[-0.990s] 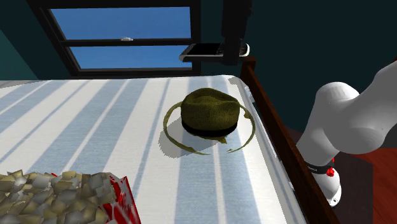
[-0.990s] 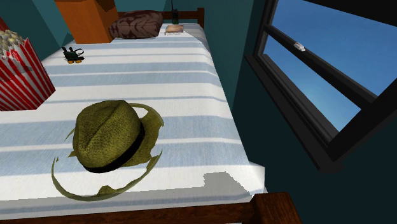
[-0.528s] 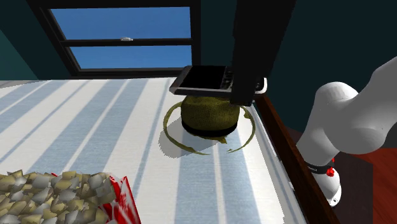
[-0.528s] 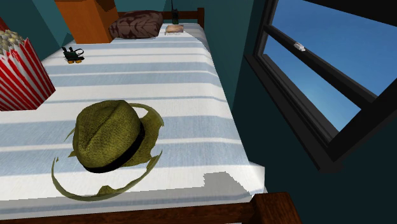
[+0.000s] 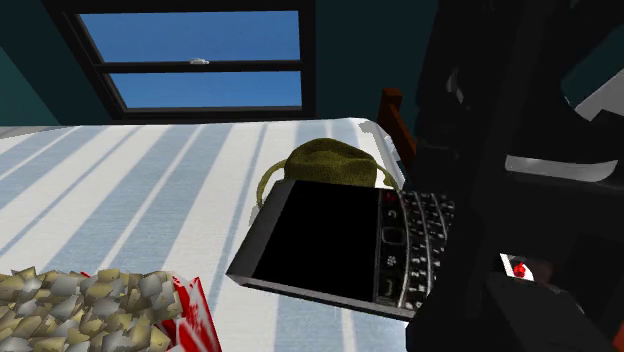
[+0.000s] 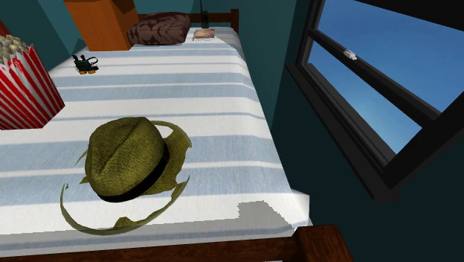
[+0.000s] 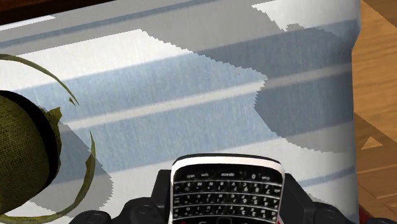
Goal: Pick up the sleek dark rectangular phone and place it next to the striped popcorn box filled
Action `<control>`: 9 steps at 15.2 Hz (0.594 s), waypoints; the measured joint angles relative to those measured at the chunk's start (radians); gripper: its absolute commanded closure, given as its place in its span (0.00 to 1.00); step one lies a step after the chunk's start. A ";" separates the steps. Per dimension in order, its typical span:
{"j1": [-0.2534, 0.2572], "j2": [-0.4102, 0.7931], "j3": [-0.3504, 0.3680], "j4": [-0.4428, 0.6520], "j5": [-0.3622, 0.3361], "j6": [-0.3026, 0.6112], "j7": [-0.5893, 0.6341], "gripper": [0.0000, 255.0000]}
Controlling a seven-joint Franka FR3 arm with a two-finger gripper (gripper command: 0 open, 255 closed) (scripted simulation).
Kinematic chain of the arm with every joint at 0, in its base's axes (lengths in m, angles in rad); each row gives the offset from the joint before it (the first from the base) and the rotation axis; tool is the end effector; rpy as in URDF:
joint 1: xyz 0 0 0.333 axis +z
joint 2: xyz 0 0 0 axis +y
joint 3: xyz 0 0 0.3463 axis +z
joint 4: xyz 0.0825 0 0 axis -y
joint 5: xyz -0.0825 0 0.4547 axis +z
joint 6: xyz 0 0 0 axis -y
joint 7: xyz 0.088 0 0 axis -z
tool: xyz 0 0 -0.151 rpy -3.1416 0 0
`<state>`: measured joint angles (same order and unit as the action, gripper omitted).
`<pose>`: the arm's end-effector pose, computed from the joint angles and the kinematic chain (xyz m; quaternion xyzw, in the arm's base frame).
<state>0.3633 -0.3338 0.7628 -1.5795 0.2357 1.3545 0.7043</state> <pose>0.1177 0.5109 0.7121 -0.9750 -0.2223 -0.0039 0.0060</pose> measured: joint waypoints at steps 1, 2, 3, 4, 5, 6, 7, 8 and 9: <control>-0.003 0.034 0.043 0.027 -0.015 0.007 0.039 1.00; -0.004 0.065 0.080 0.063 -0.031 -0.001 0.079 1.00; -0.005 0.101 0.124 0.086 -0.053 0.007 0.119 1.00; -0.004 0.150 0.178 0.122 -0.086 0.010 0.169 1.00; 0.000 0.182 0.212 0.142 -0.112 0.011 0.205 1.00; 0.009 0.253 0.274 0.188 -0.166 0.009 0.261 1.00; 0.014 0.271 0.287 0.192 -0.182 0.015 0.283 1.00; 0.016 0.274 0.291 0.183 -0.185 0.027 0.290 1.00; 0.017 0.272 0.292 0.168 -0.183 0.042 0.293 1.00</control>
<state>0.3804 -0.0623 1.0549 -1.4120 0.0528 1.3961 0.9973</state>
